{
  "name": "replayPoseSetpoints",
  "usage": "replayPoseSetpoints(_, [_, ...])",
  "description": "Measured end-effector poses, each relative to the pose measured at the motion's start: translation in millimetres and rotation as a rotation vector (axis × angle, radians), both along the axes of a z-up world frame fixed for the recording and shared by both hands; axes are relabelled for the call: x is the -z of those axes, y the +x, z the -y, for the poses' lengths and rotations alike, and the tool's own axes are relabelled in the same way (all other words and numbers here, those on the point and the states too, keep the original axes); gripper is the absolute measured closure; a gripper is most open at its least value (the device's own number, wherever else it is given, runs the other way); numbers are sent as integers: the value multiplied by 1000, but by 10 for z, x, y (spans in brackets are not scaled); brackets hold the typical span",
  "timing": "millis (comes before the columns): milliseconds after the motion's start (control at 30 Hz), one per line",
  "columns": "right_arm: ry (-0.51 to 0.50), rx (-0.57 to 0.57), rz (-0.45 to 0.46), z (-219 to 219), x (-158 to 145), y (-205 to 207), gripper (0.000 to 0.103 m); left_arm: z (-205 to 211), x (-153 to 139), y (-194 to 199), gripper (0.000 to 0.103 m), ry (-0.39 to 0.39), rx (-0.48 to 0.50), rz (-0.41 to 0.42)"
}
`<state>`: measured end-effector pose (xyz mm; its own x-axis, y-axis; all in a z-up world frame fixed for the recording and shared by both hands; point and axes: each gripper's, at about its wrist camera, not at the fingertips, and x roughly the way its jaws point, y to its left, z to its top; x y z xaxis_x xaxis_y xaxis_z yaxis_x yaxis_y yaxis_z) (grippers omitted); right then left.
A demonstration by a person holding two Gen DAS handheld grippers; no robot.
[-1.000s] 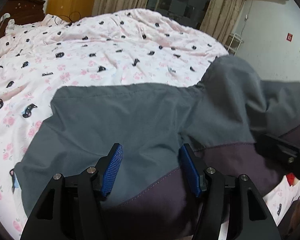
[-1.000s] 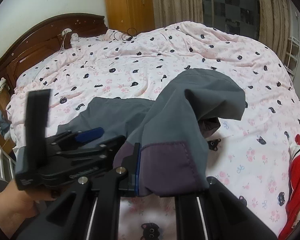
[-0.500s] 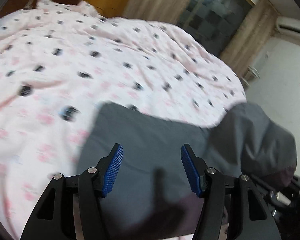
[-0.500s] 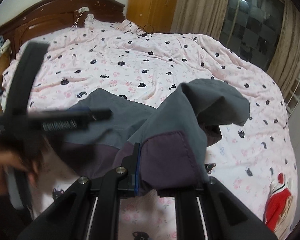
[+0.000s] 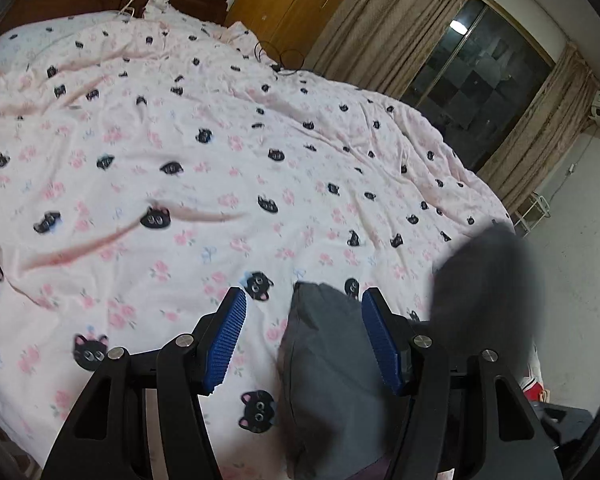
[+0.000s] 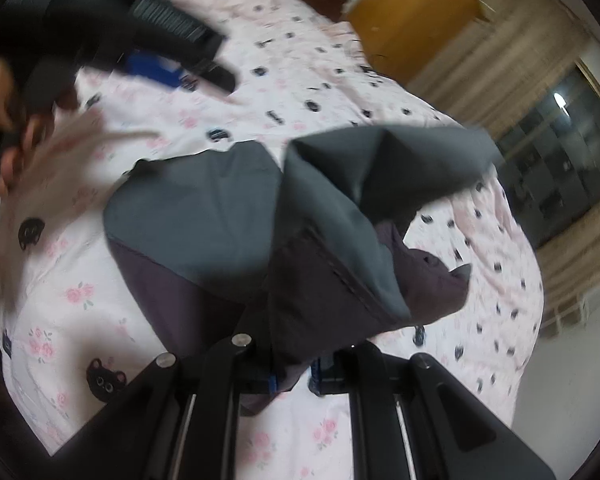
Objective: Fold clothes
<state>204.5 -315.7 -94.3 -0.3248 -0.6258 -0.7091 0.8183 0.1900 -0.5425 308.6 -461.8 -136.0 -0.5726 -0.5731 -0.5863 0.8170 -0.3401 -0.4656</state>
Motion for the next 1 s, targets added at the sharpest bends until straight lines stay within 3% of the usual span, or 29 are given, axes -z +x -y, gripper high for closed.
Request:
replayPoseSetpoints(300, [77, -127, -179, 187, 431, 423, 85, -34, -232, 30, 48, -113, 103, 16])
replayPoseSetpoints(467, [77, -180, -289, 203, 673, 581, 79, -14, -276, -241, 47, -118, 292, -14])
replayPoseSetpoints(633, [23, -223, -392, 116, 843, 664, 77, -22, -287, -625, 47, -130, 463, 66])
replayPoseSetpoints(767, [-17, -230, -385, 75, 890, 675, 76, -126, -272, -873, 47, -127, 569, 122])
replayPoseSetpoints(933, [-43, -231, -374, 91, 918, 633, 76, -117, -108, -1037, 47, -122, 514, 247])
replayPoseSetpoints(1000, [-53, -237, -374, 90, 931, 619, 76, -35, -24, -1013, 40, -91, 460, 269])
